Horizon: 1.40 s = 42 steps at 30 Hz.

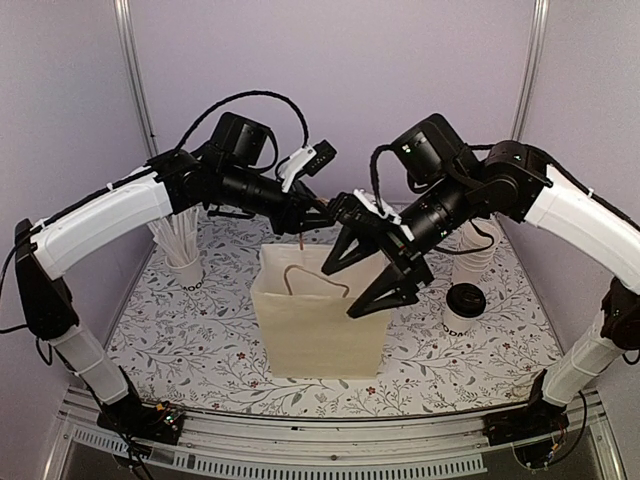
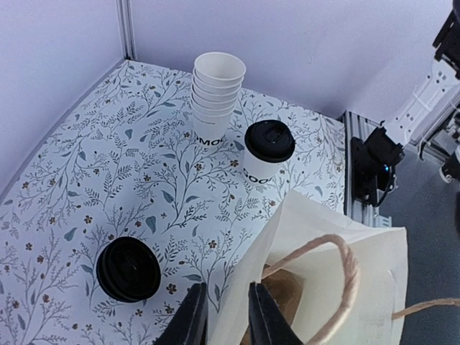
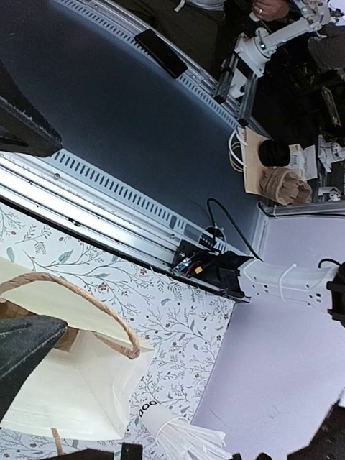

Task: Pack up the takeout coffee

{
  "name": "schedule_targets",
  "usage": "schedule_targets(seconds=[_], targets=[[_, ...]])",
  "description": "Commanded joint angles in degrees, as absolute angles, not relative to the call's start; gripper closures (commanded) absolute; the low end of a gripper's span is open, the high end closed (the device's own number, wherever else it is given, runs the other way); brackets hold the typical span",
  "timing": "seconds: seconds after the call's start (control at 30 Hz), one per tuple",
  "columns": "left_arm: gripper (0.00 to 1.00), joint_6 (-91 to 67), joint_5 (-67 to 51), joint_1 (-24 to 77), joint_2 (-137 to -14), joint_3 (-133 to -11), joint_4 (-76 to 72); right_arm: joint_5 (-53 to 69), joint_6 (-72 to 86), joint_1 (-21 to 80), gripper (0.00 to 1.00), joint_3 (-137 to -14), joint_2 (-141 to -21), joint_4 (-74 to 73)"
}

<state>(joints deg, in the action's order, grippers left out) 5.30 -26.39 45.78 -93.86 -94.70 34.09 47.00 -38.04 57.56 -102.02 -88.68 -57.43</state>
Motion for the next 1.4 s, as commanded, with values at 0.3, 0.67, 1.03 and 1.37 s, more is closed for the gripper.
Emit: schedule_targets(seconds=[0.3,0.67,1.03,1.37], targets=[[1.0,0.9,-28.0,46.0,-88.2,-94.0,35.9,40.2,-27.5,59.2,1.0,-110.1,-94.2,-50.8],[1.0,-1.7,-25.1,46.5,-84.1,-98.6,37.8,45.2,-31.3,59.2,1.0,-123.0,-95.1,-53.2],[1.0,-0.6,-22.1,46.4,-83.1,-98.3,39.0,45.1,-32.7,59.2,1.0,-122.4,-96.7,-54.0],[1.0,-0.7,-21.9,46.4,-82.8,-100.4,39.3,44.6,-34.9,59.2,0.96,-121.2,-96.8,-54.4]])
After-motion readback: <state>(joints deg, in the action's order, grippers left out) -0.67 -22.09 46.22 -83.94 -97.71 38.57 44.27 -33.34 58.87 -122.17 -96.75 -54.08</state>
